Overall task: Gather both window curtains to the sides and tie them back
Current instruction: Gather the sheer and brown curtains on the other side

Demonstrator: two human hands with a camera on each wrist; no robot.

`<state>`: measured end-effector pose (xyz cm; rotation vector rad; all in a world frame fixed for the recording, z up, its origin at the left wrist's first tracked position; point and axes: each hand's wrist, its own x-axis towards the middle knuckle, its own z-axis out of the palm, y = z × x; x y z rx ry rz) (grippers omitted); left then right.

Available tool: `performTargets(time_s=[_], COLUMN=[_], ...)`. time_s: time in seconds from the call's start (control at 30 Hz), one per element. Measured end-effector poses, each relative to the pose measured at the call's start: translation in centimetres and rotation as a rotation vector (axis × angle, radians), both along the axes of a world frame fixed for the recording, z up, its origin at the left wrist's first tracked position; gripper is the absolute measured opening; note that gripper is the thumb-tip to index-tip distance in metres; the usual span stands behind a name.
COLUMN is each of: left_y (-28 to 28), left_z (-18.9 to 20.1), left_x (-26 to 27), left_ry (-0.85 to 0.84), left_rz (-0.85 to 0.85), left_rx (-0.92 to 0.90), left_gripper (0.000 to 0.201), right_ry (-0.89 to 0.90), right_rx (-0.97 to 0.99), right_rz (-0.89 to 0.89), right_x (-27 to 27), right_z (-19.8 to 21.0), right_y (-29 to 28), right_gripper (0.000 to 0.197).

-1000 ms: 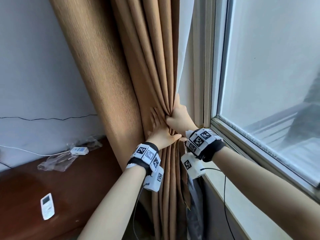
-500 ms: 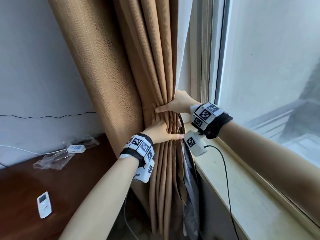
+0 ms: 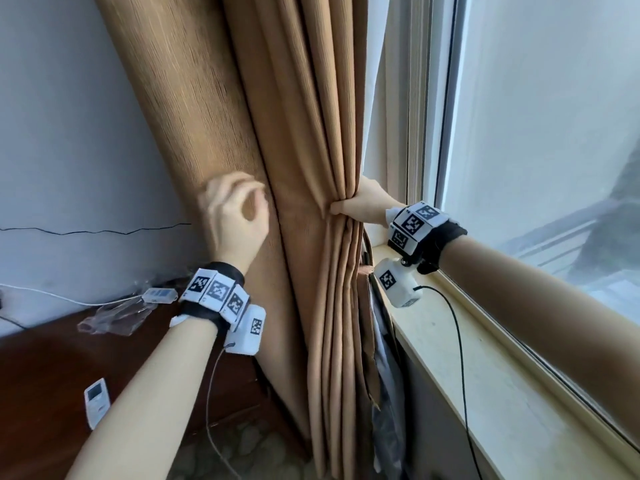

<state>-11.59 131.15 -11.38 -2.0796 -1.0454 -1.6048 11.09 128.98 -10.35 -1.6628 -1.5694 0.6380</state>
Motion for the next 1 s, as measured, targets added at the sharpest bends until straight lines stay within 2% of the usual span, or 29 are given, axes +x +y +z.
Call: performTargets(time_s=[0.03, 0.1, 0.17, 0.23, 0.3, 0.4, 0.47, 0.5, 0.63, 0.7, 0.77, 0.9, 1.0], left_y=[0.1, 0.7, 1.7, 2.1, 1.8, 1.0, 0.3, -0.2, -2.5, -3.3, -3.8, -4.6, -4.7], left_z=[0.3, 0.3, -0.4, -1.3, -2.2, -4.1, -4.9, -5.3, -5.8, -6.2, -6.7, -6.8, -7.3], left_x=[-0.8, -2.5, -4.1, -4.9, -4.4, -3.2, -2.2, -1.6, 2.0, 3.7, 4.9, 7.1, 8.2], left_ry=[-0.083, -0.205, -0.326, -0.446, -0.466, -0.390, -0.388, -0.376, -0.181, -0.103, -0.105, -0.056, 0.004], left_rz=[0.114, 0.249, 0.239, 0.165, 0.146, 0.175, 0.124, 0.095, -0.013, -0.072, -0.125, -0.229, -0.262], left_rx=[0.029, -0.093, -0.228, -0.327, -0.436, -0.569, -0.505, -0.466, -0.304, -0.284, -0.264, -0.278, -0.394], left_gripper=[0.019, 0.048, 0.076, 0.091, 0.086, 0.056, 0.031, 0.025, 0.027, 0.016, 0.006, 0.014, 0.036], right_ry=[0.007, 0.016, 0.011, 0.005, 0.004, 0.006, 0.011, 0.015, 0.021, 0.014, 0.010, -0.001, -0.003], right_rx=[-0.005, -0.015, -0.010, 0.004, 0.012, 0.023, 0.028, 0.027, 0.029, 0.034, 0.044, 0.059, 0.054], right_rz=[0.003, 0.001, 0.001, 0.002, -0.002, -0.003, 0.001, 0.003, -0.007, -0.017, -0.027, -0.042, -0.014], right_x=[0.1, 0.3, 0.2, 0.0, -0.1, -0.4, -0.5, -0.5, -0.4, -0.4, -0.2, -0.1, -0.1], right_z=[0.0, 0.1, 0.0, 0.0, -0.1, -0.2, -0.2, -0.2, -0.2, -0.2, -0.2, -0.2, -0.3], right_y=[0.0, 0.0, 0.0, -0.1, -0.2, -0.4, -0.4, -0.4, -0.4, -0.5, -0.6, -0.7, -0.9], right_gripper=[0.061, 0.063, 0.063, 0.061, 0.060, 0.060, 0.060, 0.059, 0.057, 0.054, 0.050, 0.049, 0.043])
